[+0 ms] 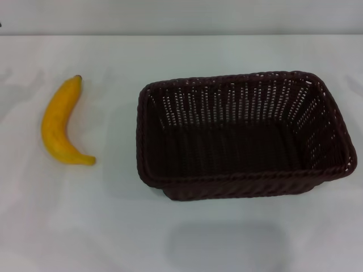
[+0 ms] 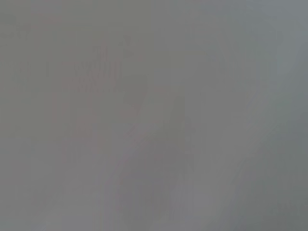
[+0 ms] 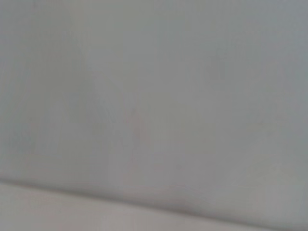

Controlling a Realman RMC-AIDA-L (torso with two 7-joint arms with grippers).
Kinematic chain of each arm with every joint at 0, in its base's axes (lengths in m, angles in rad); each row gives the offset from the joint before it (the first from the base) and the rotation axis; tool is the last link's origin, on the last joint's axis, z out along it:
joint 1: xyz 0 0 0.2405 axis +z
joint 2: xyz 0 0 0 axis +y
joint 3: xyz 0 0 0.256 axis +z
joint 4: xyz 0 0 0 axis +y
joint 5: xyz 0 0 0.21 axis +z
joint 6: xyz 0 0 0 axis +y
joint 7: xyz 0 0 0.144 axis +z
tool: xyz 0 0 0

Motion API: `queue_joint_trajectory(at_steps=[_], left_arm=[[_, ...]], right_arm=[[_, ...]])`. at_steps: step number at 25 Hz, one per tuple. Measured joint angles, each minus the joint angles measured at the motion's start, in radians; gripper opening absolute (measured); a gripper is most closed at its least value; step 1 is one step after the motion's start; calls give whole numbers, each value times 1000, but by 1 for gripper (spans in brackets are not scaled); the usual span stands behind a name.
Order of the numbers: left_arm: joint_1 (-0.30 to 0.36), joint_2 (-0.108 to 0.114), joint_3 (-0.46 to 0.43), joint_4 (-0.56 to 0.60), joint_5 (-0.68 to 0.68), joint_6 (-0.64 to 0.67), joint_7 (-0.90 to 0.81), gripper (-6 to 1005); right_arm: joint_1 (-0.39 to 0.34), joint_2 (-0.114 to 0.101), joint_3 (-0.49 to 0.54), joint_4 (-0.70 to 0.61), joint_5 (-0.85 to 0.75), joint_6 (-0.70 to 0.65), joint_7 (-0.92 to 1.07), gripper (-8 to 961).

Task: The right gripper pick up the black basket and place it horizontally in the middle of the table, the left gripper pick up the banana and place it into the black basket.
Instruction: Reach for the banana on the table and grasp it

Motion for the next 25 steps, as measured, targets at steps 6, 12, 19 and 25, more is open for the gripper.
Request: queue_joint_trajectory(at_steps=[6,12,19,25], left_arm=[[-62,35,1,208,496,-138,-522,836],[-214,101,-1,240,826,-370,-813,835],[-329,112,2,234,1062,-552,-926,834],[-419,81,2,161,1282,-602,-965,832]], right_arm=[[-29,0,1,228,291,-132,-369,656],[-20,6,3,338,356,-226,-525,653],[-6,7,1,442,518,-226,-714,653],[-26,4,13,489,620,-180,-786,653]])
